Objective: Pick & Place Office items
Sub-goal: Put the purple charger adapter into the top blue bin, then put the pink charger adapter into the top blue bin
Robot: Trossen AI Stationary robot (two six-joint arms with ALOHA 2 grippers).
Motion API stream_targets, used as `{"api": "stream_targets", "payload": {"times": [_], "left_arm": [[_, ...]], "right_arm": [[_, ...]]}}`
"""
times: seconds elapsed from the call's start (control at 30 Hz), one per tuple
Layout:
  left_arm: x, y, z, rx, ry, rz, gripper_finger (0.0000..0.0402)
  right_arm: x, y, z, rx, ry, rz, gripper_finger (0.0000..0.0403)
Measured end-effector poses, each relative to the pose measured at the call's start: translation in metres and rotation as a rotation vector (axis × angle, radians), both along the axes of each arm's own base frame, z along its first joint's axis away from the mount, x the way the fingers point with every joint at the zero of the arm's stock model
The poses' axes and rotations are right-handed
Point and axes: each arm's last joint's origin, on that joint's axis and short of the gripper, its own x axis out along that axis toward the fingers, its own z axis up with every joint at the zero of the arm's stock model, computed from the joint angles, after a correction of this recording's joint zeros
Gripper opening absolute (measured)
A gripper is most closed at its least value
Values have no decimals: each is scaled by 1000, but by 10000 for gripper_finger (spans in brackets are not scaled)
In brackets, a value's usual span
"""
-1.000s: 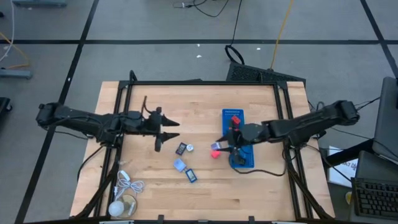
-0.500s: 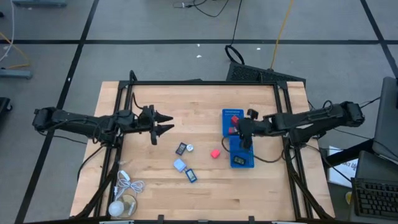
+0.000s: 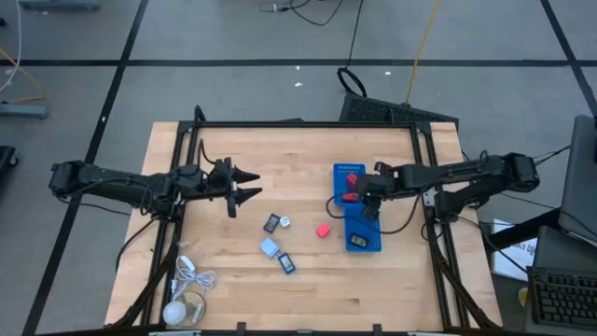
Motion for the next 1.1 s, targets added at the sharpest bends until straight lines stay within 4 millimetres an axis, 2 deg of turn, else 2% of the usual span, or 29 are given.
{"api": "stream_targets", "payload": {"times": [0.17,0.43,0.8,1.1], "left_arm": [[0,0,-1,-1,8,-1,229],[0,0,-1,-5,14,0,214],[0,0,-2,-40,15,1,189],[0,0,-2,-52,13,1,184]], "right_arm": [[5,1,-8,44,37,29,134],[11,1,-19,39,80,45,137],[12,1,-15,40,42,47,189],[11,1,-14,41,37,48,185]]}}
